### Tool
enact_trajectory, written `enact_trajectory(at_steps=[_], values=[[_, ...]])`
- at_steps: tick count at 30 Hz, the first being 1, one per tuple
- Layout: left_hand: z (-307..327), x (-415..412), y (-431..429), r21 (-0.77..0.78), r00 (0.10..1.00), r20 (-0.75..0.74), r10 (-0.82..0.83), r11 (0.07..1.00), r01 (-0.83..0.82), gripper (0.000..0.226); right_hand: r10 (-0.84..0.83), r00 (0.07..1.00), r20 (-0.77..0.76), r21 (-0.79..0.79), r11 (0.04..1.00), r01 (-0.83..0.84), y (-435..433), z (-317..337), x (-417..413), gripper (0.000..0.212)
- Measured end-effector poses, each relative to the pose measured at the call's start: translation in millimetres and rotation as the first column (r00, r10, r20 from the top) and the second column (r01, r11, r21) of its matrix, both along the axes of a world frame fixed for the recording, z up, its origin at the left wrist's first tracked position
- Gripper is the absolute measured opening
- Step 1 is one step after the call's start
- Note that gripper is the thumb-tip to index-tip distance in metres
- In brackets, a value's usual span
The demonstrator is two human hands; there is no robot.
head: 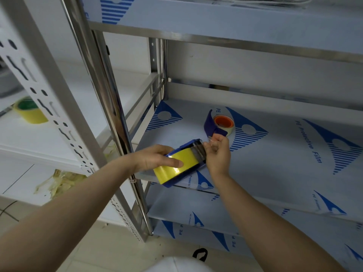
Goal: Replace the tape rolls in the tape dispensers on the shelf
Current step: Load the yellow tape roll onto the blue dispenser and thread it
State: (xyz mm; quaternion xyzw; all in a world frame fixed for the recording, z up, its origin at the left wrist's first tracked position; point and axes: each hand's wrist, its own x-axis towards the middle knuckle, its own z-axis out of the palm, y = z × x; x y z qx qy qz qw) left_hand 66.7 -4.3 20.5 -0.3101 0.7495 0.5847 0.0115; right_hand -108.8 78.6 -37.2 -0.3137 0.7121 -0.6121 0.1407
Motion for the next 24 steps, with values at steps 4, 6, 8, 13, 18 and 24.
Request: enact_trajectory(at_steps=[4, 6, 8, 13, 18, 24], values=[[4.3, 6.1, 0.6, 0.037, 0.996, -0.074, 0.04, 0.999, -0.037, 0.051, -0.005, 1.0, -0.028, -0.044, 0.999, 0.004, -2.8, -1.4, 9.0, 0.034], [-4.4, 6.7, 6.7, 0.077, 0.981, -0.158, 0.113, 0.992, -0.102, 0.046, -0.021, 0.997, -0.07, -0.089, 0.996, 0.014, -6.9, 8.5, 6.2, 0.032], [-14.1, 2.4, 10.8, 0.138, 0.952, -0.241, 0.191, 0.977, -0.161, 0.037, -0.025, 0.989, -0.147, -0.131, 0.991, 0.006, -14.1, 24.6, 0.1, 0.031], [-25.8, -13.7, 16.7, 0.168, 0.918, -0.28, 0.281, 0.956, -0.241, 0.04, 0.054, 0.953, -0.297, -0.114, 0.989, -0.092, -24.1, 51.0, -5.2, 0.028], [-20.5, -11.9, 15.7, 0.061, 0.958, -0.128, 0.258, 0.966, -0.252, 0.046, 0.144, 0.917, -0.371, -0.077, 0.98, -0.185, -23.9, 62.3, 10.5, 0.027], [-20.1, 1.8, 21.1, 0.129, 0.943, -0.153, 0.295, 0.952, -0.277, 0.038, 0.153, 0.85, -0.504, -0.082, 0.971, -0.224, -16.1, 75.2, 33.3, 0.034]])
